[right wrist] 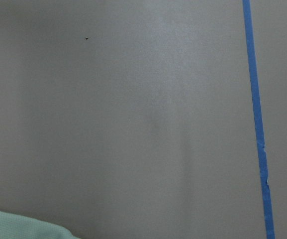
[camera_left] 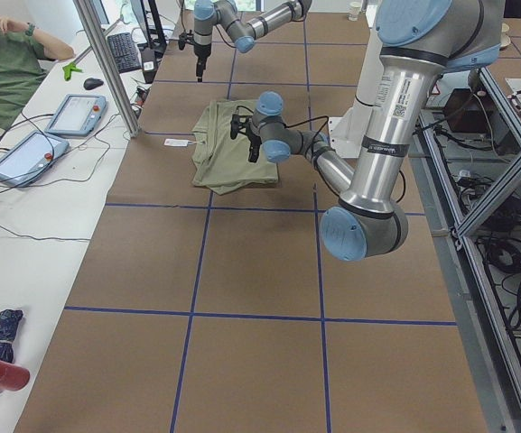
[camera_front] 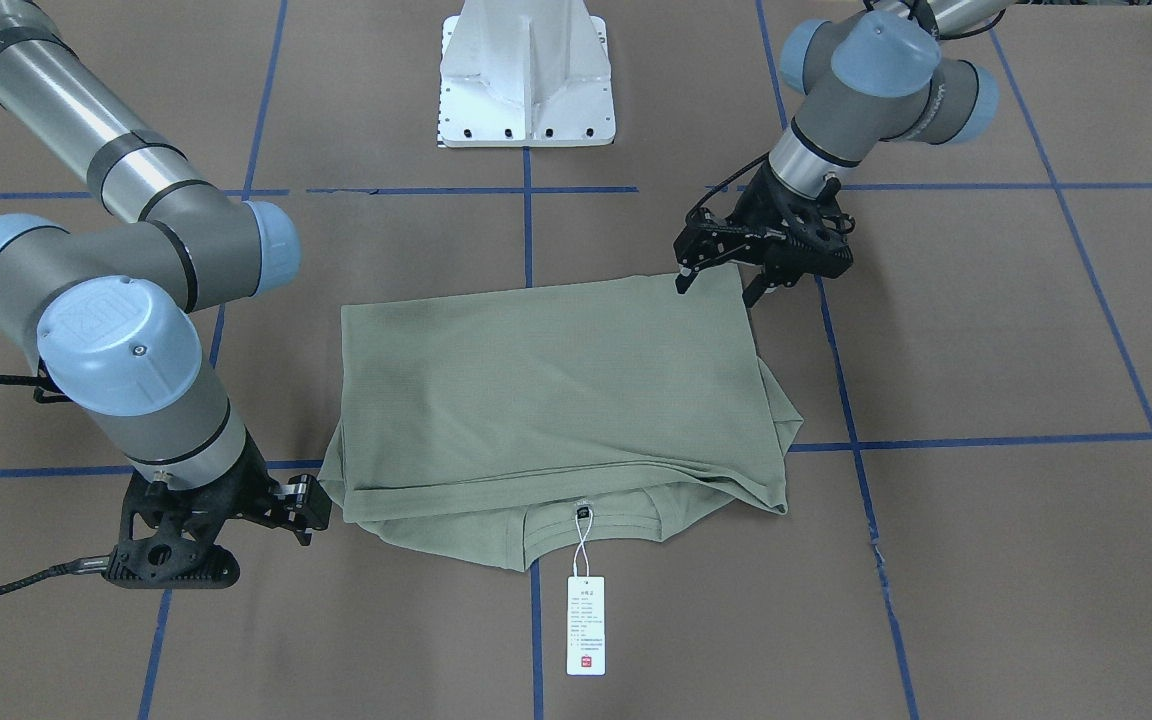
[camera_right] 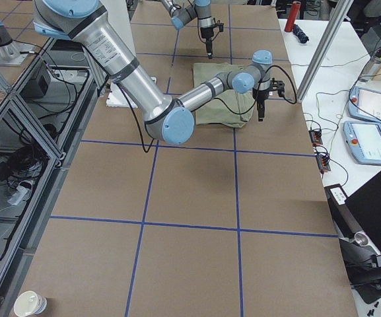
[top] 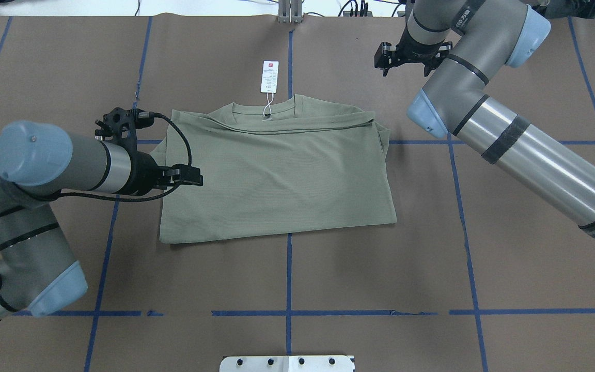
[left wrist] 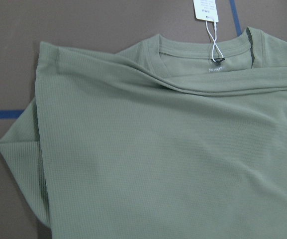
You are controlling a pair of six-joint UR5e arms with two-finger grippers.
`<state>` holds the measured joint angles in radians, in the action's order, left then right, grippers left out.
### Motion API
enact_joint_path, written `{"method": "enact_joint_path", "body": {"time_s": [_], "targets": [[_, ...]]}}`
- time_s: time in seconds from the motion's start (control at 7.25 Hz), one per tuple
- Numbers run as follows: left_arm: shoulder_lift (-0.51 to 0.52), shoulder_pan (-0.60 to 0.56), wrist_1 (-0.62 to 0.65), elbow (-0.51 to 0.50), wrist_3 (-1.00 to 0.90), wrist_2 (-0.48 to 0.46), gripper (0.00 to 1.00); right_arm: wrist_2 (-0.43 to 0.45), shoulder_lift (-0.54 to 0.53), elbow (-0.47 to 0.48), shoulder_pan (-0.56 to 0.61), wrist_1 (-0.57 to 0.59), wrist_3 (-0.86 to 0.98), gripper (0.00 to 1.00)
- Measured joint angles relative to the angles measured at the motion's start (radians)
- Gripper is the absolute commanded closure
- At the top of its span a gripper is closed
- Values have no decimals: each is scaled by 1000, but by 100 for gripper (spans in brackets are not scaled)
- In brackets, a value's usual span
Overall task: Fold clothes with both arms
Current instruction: 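Lower the left gripper to the folded shirt's near edge and grasp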
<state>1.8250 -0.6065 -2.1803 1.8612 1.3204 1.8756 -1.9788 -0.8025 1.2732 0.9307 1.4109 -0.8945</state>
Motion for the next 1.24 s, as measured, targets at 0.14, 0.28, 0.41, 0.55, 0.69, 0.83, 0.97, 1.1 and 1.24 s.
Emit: {"method": "enact_joint_path", "body": {"time_s": [0.14, 0.28, 0.41, 0.55, 0.69, 0.83, 0.97, 1.1, 1.24], "targets": [[-51, 21, -60, 4, 57, -29, 26, -2, -3, 0, 1, -4, 1, 0], [-80, 33, -88, -7, 80, -52, 26, -2, -4, 0, 1, -6, 0, 0], [-90, 40, -99, -28, 88, -63, 26, -2, -5, 0, 0, -7, -1, 0], [-93, 46, -104, -51, 90, -68, 26, -2, -6, 0, -1, -7, -1, 0], [-94, 55, -106, -65, 92, -69, 31, -2, -7, 0, -2, -8, -1, 0], [-93, 69, -107, -73, 92, -69, 43, -2, -7, 1, -2, -8, -1, 0], [-92, 84, -107, -78, 92, -69, 50, -2, -7, 1, -3, -9, -1, 0], [-89, 98, -107, -83, 92, -69, 56, -2, -8, 1, -3, -9, -1, 0], [-89, 108, -106, -86, 92, -69, 66, -2, -8, 1, -3, -9, -1, 0]]}}
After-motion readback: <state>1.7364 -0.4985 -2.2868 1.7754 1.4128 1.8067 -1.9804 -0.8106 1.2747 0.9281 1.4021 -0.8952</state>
